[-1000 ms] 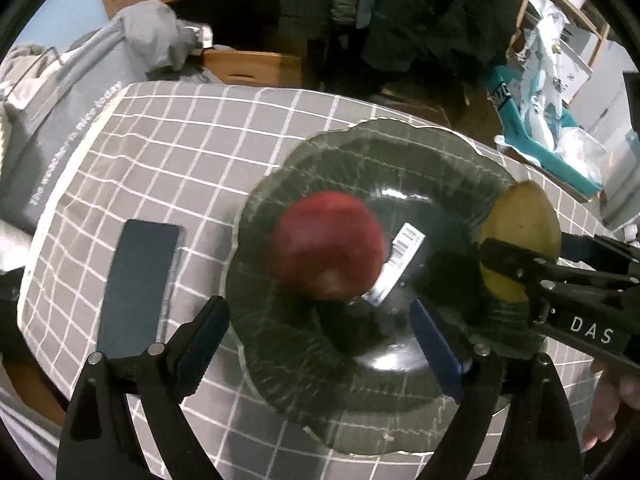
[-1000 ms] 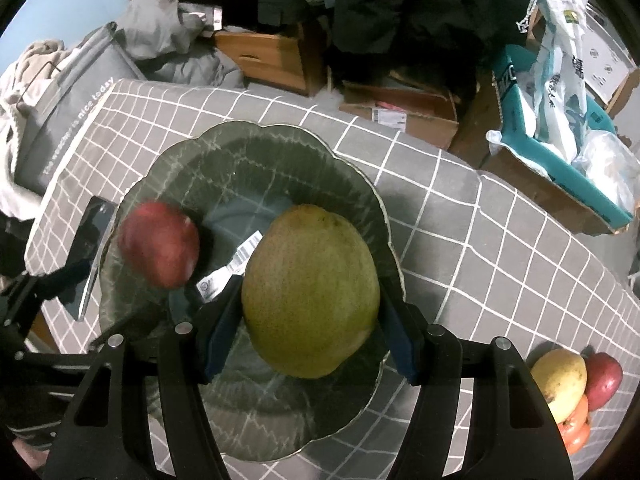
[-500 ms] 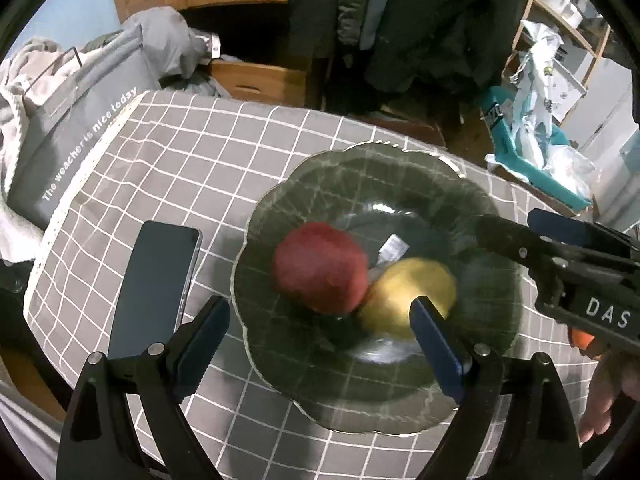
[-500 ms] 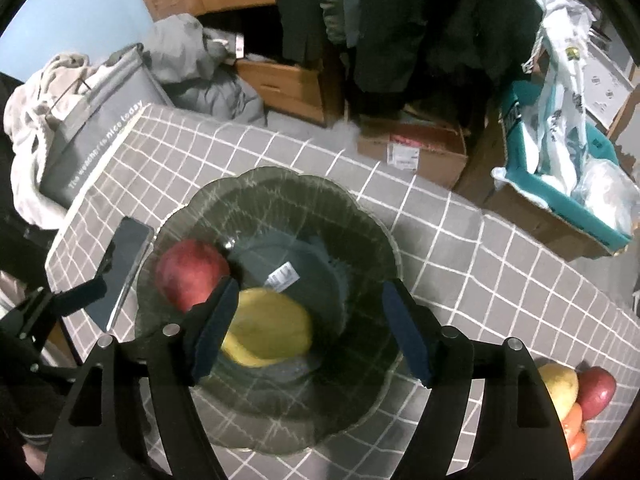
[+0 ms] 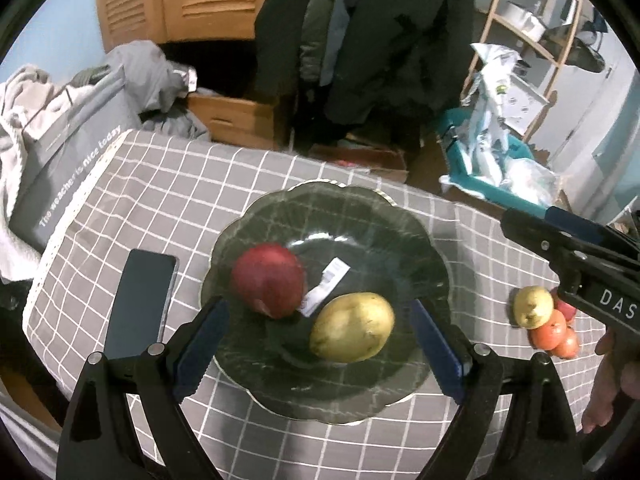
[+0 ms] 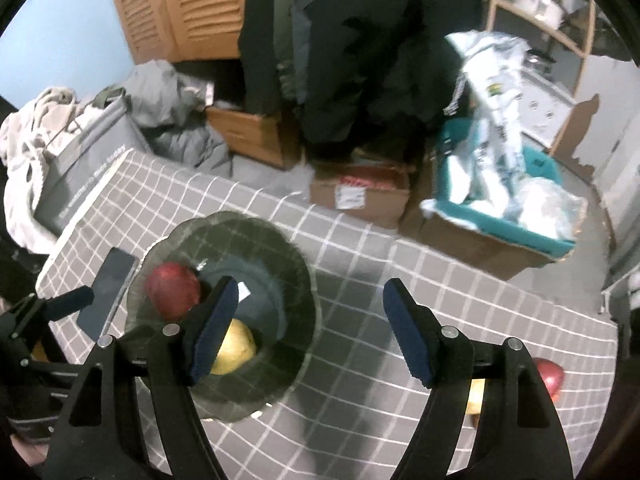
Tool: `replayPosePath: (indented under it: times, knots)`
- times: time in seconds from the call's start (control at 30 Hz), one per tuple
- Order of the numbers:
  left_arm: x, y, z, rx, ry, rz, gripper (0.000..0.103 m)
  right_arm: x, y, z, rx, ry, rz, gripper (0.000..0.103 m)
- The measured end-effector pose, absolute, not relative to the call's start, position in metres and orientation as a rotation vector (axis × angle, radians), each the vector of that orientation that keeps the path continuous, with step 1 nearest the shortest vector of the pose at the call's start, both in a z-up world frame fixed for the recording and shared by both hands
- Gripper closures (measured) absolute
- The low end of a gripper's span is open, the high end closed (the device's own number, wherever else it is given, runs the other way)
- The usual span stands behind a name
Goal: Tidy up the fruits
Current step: 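Withdraw both tools from the bowl back toward the fruit pile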
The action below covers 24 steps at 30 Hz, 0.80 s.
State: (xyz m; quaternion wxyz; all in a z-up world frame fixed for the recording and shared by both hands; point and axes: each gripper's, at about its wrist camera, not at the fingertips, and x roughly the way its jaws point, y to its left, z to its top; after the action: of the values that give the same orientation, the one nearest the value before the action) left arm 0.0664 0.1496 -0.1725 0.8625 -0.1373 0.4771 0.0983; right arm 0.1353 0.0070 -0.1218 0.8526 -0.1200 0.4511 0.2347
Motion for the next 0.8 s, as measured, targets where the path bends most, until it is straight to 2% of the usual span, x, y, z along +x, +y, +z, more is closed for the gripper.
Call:
replayPosePath:
  times: [0.73, 0.8]
  knots:
    - [0.048, 0.088, -0.109, -0.198, 0.859, 0.098, 0.008, 0.09, -0.09, -0.052, -0.231, 0.775, 0.386, 0.023]
    - [0.047, 0.083, -0.104, -0.191, 0.843, 0.093, 0.005, 0.087, -0.098, -0.049, -0.226, 0.77, 0.376, 0.023]
